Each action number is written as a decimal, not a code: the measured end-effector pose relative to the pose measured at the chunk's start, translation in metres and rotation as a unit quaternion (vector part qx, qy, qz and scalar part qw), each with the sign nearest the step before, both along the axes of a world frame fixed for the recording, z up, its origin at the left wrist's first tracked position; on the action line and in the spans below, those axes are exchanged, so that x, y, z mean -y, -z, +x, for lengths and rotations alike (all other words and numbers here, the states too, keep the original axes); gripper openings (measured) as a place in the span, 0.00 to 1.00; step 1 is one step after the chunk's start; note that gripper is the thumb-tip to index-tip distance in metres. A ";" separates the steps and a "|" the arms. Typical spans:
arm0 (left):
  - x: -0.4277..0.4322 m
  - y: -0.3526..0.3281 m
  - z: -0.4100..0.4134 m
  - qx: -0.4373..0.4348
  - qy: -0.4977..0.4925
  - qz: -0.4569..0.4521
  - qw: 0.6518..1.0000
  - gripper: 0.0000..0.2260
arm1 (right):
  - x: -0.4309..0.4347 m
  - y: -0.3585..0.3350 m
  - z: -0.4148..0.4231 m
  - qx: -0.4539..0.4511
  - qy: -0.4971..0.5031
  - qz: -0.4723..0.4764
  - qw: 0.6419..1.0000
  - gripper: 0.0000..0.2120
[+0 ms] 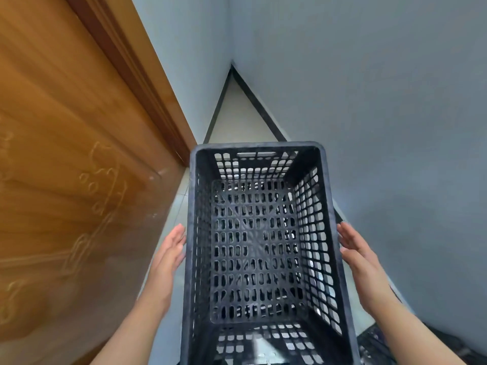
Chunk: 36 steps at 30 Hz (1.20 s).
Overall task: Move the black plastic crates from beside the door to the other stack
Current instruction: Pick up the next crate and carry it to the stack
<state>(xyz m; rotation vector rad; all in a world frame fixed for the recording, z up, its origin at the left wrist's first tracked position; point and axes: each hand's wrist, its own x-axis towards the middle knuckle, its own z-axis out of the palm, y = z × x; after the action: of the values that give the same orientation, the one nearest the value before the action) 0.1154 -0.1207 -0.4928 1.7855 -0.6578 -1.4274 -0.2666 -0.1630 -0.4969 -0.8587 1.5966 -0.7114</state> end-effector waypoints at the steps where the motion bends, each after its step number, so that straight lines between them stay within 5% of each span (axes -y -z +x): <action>1: -0.001 0.008 -0.001 -0.001 0.008 0.008 1.000 0.26 | -0.001 0.008 -0.001 0.009 0.000 0.006 1.000 0.29; 17: 0.004 0.025 -0.007 -0.072 0.008 0.024 0.997 0.35 | 0.001 0.018 0.012 0.112 0.020 0.047 0.992 0.33; 22: 0.004 0.004 -0.001 -0.074 0.040 -0.001 0.996 0.29 | -0.004 -0.003 0.011 0.133 0.006 0.033 0.991 0.36; 36: 0.010 -0.195 -0.012 -0.117 0.042 -0.094 0.988 0.21 | -0.001 -0.174 0.009 0.134 -0.055 -0.073 0.987 0.38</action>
<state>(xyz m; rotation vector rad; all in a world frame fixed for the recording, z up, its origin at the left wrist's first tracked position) 0.1033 -0.1303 -0.2982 1.4343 -0.7235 -1.5479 -0.2579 -0.1616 -0.3226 -0.9091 1.2603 -0.8343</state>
